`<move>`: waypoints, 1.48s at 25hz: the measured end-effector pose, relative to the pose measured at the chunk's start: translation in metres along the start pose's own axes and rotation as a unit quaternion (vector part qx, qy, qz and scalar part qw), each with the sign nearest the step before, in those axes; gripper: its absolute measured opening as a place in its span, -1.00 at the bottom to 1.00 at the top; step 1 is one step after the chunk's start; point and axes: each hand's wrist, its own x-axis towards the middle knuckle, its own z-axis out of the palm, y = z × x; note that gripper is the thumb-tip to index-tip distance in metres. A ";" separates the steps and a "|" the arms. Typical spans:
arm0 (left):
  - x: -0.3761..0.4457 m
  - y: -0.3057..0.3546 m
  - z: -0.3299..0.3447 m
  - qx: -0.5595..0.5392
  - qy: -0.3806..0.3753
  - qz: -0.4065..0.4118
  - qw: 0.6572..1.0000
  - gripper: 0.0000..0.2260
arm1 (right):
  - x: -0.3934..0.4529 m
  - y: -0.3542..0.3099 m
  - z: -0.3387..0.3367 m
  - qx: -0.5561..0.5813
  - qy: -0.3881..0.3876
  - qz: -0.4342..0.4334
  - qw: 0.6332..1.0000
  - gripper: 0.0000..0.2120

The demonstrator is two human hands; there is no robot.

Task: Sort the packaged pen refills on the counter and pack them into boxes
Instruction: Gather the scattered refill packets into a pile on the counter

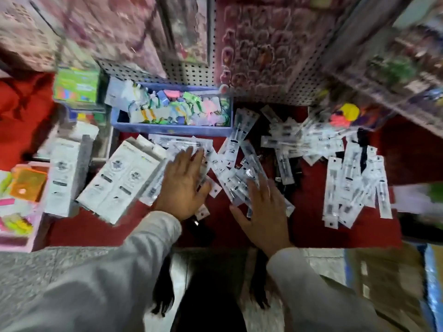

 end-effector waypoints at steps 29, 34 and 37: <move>0.034 -0.034 0.101 0.132 0.126 0.107 0.977 -0.47 | 0.070 0.047 0.090 -0.062 0.127 -0.152 0.978 -0.34; 0.004 -0.076 0.095 0.153 0.167 -0.001 0.974 -0.29 | 0.070 0.087 0.055 -0.052 0.169 -0.115 0.977 -0.24; -0.001 -0.083 0.110 0.157 0.117 0.007 0.981 -0.20 | 0.070 0.157 0.025 -0.072 0.179 0.009 0.981 -0.30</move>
